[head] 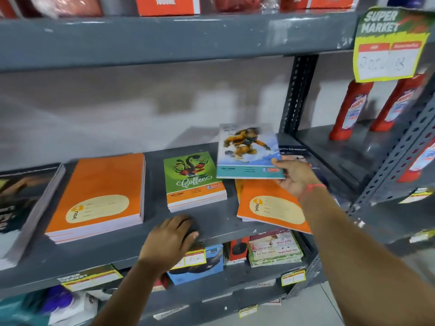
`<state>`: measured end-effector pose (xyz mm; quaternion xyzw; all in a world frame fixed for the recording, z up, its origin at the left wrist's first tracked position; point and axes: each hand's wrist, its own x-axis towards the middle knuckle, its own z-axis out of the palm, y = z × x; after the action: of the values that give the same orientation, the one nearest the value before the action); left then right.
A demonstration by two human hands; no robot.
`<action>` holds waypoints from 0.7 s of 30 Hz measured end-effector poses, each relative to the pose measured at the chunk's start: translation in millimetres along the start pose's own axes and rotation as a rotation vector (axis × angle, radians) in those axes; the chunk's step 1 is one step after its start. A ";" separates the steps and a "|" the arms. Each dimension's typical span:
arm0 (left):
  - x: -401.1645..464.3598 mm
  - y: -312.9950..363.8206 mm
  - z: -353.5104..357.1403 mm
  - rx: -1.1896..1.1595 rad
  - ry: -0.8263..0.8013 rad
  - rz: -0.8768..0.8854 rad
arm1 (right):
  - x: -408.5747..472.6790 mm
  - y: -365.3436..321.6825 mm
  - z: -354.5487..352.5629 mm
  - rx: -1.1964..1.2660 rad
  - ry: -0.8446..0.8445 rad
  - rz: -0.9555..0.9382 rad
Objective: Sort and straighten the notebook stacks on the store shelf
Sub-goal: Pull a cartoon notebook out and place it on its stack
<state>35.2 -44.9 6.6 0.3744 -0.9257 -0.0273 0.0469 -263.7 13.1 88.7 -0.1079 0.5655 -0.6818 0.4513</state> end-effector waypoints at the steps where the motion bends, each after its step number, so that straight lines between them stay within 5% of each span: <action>1: -4.8 -7.5 4.1 -0.014 0.029 -0.017 | -0.5 7.3 18.2 -0.020 -0.016 0.020; 11: -12.4 -23.2 14.7 -0.104 0.149 -0.050 | 17.5 67.7 116.0 -0.487 -0.115 0.042; 21: -10.9 -25.4 21.1 -0.073 0.230 -0.007 | 9.8 83.9 122.4 -1.337 0.175 -0.357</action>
<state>58.2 -55.2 -17.2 0.3764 -0.9112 -0.0180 0.1665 -147.4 -72.7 53.5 -0.3984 0.8719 -0.2573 0.1218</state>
